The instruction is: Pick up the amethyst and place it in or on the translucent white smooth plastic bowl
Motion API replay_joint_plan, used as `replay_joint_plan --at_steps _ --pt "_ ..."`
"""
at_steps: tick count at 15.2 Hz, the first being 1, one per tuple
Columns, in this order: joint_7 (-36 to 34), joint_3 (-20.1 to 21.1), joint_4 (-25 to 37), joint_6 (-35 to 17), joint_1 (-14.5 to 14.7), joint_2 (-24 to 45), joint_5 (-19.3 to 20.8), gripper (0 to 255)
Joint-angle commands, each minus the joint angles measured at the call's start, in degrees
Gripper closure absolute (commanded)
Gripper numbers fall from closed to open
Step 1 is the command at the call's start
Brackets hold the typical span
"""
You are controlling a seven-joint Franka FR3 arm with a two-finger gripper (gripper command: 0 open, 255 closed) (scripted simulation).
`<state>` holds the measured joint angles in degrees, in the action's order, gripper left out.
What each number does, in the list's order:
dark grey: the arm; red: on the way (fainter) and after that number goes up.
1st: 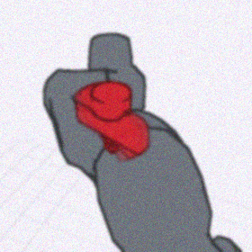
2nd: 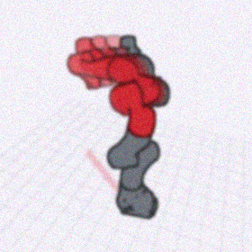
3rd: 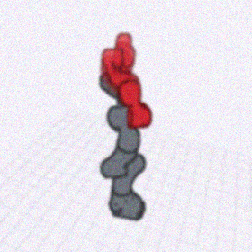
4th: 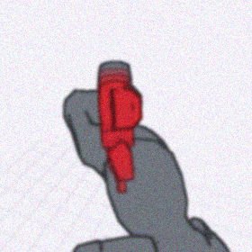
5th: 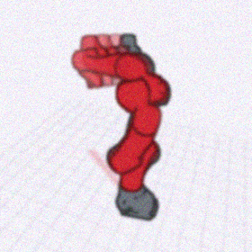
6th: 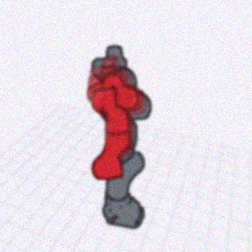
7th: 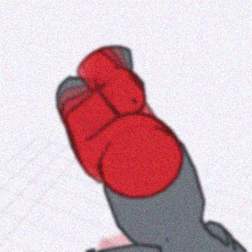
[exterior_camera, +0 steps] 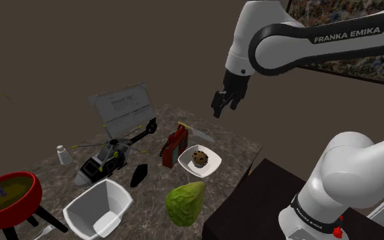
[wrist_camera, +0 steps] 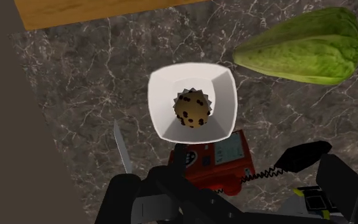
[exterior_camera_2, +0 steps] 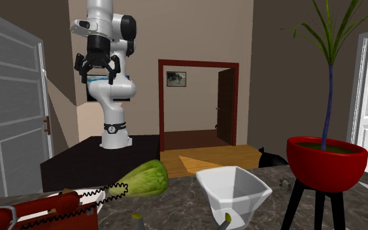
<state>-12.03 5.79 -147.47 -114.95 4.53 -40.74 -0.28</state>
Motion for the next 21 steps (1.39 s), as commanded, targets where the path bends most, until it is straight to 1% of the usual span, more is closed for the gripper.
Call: replay_joint_plan --at_steps 1,5,9,12,14,16,18,19,21 --pt "-1.1 1.0 -1.6 -4.6 0.6 1.9 -0.8 0" --pt "-3.7 3.6 -3.7 -14.2 1.7 7.8 -2.0 0" --pt "-6.6 6.4 -4.2 -23.9 2.2 15.2 -2.4 0" --pt "-9.4 8.8 -3.6 -30.9 2.1 21.6 -1.7 0" --pt "-11.7 10.5 -2.6 -35.3 1.6 26.1 -0.3 0" --pt "-14.7 12.3 -1.3 -39.4 0.9 30.8 2.1 0" --pt "-18.8 14.0 0.4 -43.2 -0.1 35.7 6.1 0" --pt "-21.4 14.7 1.5 -44.8 -0.6 38.2 8.7 0" --pt "-27.5 15.2 3.9 -47.7 -0.9 43.3 15.5 0"
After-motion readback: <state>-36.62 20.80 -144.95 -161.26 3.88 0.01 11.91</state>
